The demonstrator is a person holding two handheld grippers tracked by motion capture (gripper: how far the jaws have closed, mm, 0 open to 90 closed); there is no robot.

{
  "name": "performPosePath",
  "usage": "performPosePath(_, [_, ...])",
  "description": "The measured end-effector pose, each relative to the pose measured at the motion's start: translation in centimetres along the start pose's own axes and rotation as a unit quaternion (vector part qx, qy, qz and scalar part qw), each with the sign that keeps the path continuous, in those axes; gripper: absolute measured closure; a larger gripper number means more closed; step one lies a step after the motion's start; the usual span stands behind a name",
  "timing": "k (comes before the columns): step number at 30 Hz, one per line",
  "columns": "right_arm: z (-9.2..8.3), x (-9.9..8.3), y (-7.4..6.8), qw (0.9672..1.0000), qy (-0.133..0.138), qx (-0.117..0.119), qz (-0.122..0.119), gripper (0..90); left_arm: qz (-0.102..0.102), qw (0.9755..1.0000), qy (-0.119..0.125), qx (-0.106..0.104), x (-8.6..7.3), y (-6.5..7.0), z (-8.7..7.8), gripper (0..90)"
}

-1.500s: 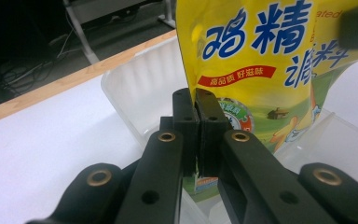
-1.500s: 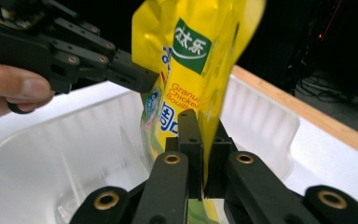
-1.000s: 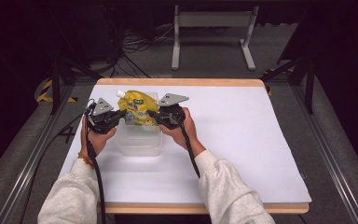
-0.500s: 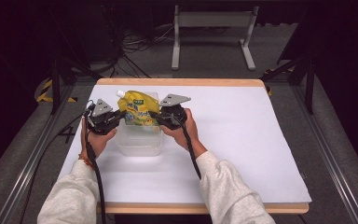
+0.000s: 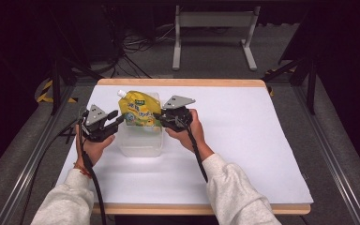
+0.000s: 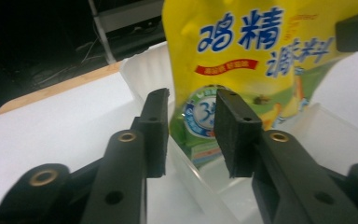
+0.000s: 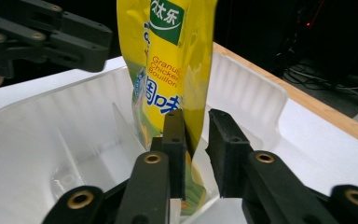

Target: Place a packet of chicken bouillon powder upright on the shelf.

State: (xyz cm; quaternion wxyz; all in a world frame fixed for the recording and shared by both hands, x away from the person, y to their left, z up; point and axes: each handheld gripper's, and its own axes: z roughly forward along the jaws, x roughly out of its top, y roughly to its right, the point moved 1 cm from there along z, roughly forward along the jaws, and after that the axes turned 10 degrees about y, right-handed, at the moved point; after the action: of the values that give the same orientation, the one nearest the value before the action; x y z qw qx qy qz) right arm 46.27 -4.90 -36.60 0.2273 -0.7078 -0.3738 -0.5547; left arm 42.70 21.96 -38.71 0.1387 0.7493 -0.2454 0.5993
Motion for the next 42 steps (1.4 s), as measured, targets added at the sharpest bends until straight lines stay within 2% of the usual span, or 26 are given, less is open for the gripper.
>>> performPosePath(3, [-0.7, 0.1, 0.0, 1.0000, -0.002, -0.006, -0.005, 74.6, -0.013, 0.9998, 0.015, -0.009, -0.2, 0.5, -1.0, 56.0])
performPosePath(6, [-1.1, 0.2, 0.0, 0.9999, -0.004, -0.008, -0.010, 74.3, -0.010, 0.9997, 0.013, -0.018, -0.2, 1.0, -1.5, 53.3])
performPosePath(14, [-3.3, -0.1, 0.4, 0.9991, -0.012, -0.031, -0.027, 73.3, 0.020, 0.9996, -0.001, -0.018, -0.5, 3.2, -2.6, 38.9])
performPosePath(17, [-4.2, -0.4, 0.7, 0.9986, -0.018, -0.037, -0.033, 73.2, 0.033, 0.9991, -0.006, -0.027, -0.7, 4.5, -3.0, 33.1])
performPosePath(18, [-4.2, -0.4, 0.7, 0.9986, -0.018, -0.037, -0.033, 73.2, 0.033, 0.9991, -0.006, -0.027, -0.7, 4.5, -3.0, 32.1])
performPosePath(20, [-4.9, -0.6, 0.9, 0.9982, -0.020, -0.040, -0.040, 72.6, 0.045, 0.9982, -0.008, -0.039, -0.8, 5.5, -3.3, 30.7])
performPosePath(24, [-5.8, -0.8, 1.0, 0.9976, -0.023, -0.044, -0.048, 71.9, 0.048, 0.9976, -0.007, -0.048, -0.8, 6.5, -3.7, 28.6])
performPosePath(28, [-7.4, -1.3, 1.2, 0.9964, -0.029, -0.051, -0.061, 70.3, 0.062, 0.9958, -0.011, -0.067, -1.1, 7.9, -3.9, 27.5])
performPosePath(36, [-9.8, -2.0, 1.8, 0.9952, -0.034, -0.063, -0.067, 67.1, 0.076, 0.9932, -0.025, -0.085, -1.7, 9.3, -3.9, 23.8])
performPosePath(42, [-12.0, -3.1, 2.1, 0.9920, -0.044, -0.079, -0.087, 62.7, 0.094, 0.9892, -0.047, -0.102, -2.3, 10.3, -3.7, 19.6])
